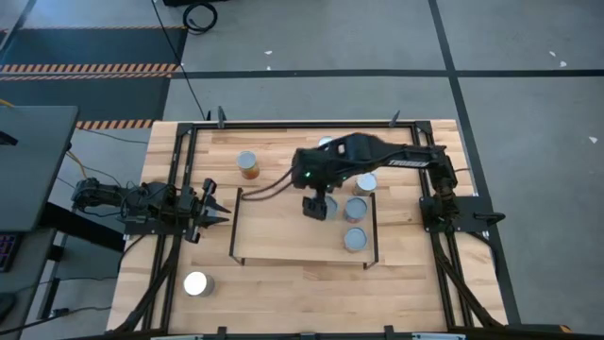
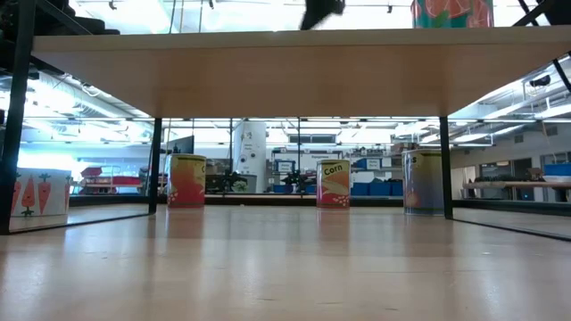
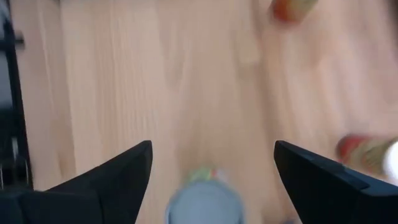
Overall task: Pick and place cans onto a shelf
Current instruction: Put the small canned carrots on the shelf
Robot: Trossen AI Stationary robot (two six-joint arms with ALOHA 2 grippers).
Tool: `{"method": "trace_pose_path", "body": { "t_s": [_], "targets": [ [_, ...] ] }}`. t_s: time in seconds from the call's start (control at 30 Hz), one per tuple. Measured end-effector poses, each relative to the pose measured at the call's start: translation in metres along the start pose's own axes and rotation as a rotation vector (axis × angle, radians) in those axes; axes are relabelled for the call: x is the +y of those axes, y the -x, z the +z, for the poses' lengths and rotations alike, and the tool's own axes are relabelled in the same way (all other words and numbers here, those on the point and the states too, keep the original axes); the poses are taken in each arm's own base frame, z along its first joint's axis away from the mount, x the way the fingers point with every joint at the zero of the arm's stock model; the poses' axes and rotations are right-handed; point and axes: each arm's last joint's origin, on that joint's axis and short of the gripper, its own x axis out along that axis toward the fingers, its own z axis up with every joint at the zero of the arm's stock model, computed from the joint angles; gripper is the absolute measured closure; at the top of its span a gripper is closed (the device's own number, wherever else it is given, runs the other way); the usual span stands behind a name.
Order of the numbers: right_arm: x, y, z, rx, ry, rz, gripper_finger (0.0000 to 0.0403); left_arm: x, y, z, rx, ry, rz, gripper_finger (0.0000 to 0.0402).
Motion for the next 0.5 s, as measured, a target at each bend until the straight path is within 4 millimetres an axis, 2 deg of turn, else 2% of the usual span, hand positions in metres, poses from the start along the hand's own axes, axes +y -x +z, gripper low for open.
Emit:
{"method": "trace_pose_path", "body": {
  "t_s": [0.17,0.3,0.4,0.5],
  "targets": [
    [0.007,0.05,0.004,-0.338,-0.017,-0.028,0.0064,0.0,0.0,0.0,0.0,0.0,0.0,0.0303],
    [0.014,0.091,-0.003,-0.556,-0.043,-0.061,0.0075,0.001,0.0,0.003,-0.031,-0.062,0.039,0.0303],
    [0.019,0.113,-0.015,-0.622,-0.067,-0.065,0.0084,0.002,0.001,0.011,-0.118,-0.033,0.064,0.0303],
    [0.024,0.122,-0.03,-0.622,-0.098,-0.055,0.0091,0.003,0.004,0.028,-0.297,0.068,0.059,0.0303]
  ]
}}
